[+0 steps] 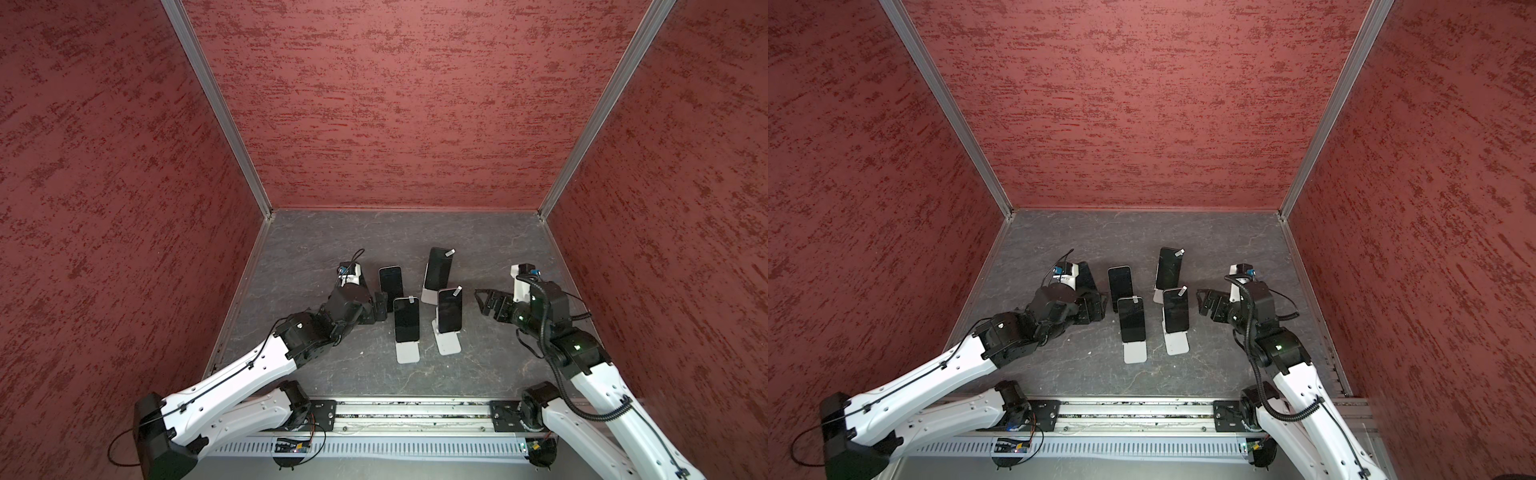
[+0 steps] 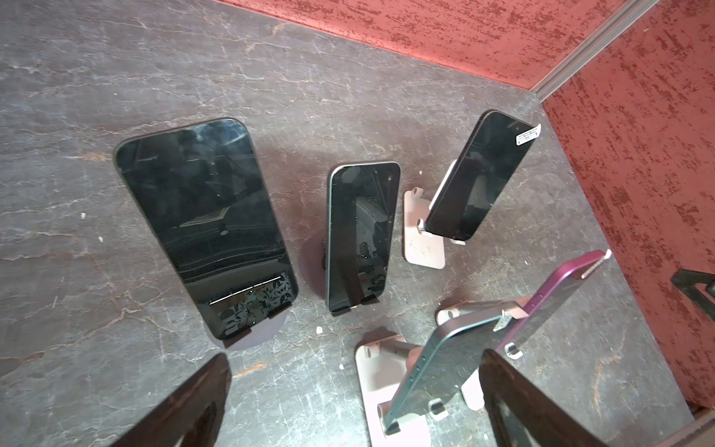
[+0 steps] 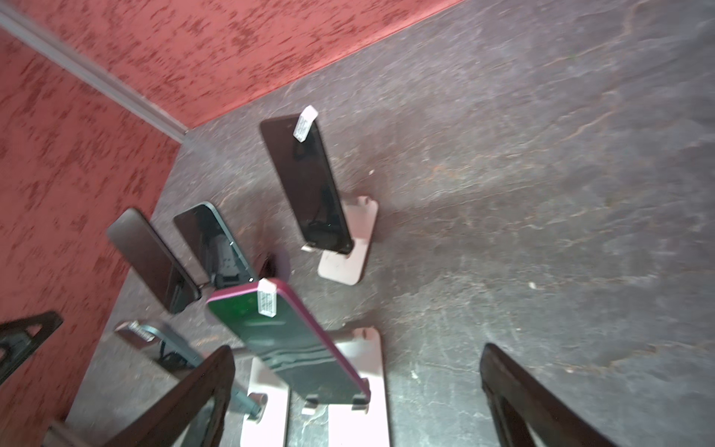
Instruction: Remove the phone from the phone stand
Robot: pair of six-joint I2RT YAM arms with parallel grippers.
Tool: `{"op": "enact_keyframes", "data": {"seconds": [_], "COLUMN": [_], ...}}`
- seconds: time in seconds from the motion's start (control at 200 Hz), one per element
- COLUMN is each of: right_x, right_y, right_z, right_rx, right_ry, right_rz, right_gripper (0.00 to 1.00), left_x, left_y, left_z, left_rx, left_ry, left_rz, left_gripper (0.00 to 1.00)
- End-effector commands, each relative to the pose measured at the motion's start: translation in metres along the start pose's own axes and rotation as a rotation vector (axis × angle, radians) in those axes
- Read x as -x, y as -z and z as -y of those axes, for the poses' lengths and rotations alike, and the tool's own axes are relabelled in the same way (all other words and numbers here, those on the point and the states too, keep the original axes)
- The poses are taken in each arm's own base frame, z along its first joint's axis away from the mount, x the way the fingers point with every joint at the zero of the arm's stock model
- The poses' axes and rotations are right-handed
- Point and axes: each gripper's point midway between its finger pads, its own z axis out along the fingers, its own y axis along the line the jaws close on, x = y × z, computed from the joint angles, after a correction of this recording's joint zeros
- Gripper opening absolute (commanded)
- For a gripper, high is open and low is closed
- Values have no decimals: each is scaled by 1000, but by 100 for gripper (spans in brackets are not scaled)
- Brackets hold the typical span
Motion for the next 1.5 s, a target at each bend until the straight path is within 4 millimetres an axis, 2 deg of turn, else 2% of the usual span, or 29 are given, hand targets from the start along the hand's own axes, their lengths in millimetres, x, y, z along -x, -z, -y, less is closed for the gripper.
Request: {"op": "enact_keyframes", "data": {"seconds": [0.0,0.205,0.381,0.651,0.807,1.052,1.343,1.493], "right_x": [-12,-27,-46,-68,-64,-51,-42,-35], "right_y": [-2,-11,-28,-49,-52,-47,-57,-61], "right_z": [-6,-19,-25,-25,-29,-51,-59,-57], "right_rx": [10,57,58,-34,-45,13,-32,-93], "right_ry": [26,77,117,206,230,285,332,350], "right_rz": [-40,-76,-125,-150,-96,-43,-12,16], "right_gripper": [99,99,99,99,99,99,99,99], "left_x": [11,8,12,16,17,20,19,18], "left_y": [7,4,4,5,5,7,4,0], "left_z": [15,16,18,12,12,9,6,2], "left_rx": [-52,-49,-49,-25,-18,-6,17,44], "left_ry": [25,29,30,32,24,19,6,-9], "left_rz": [25,26,40,72,78,87,89,90], "left_gripper": [100,99,99,99,100,99,99,100]}}
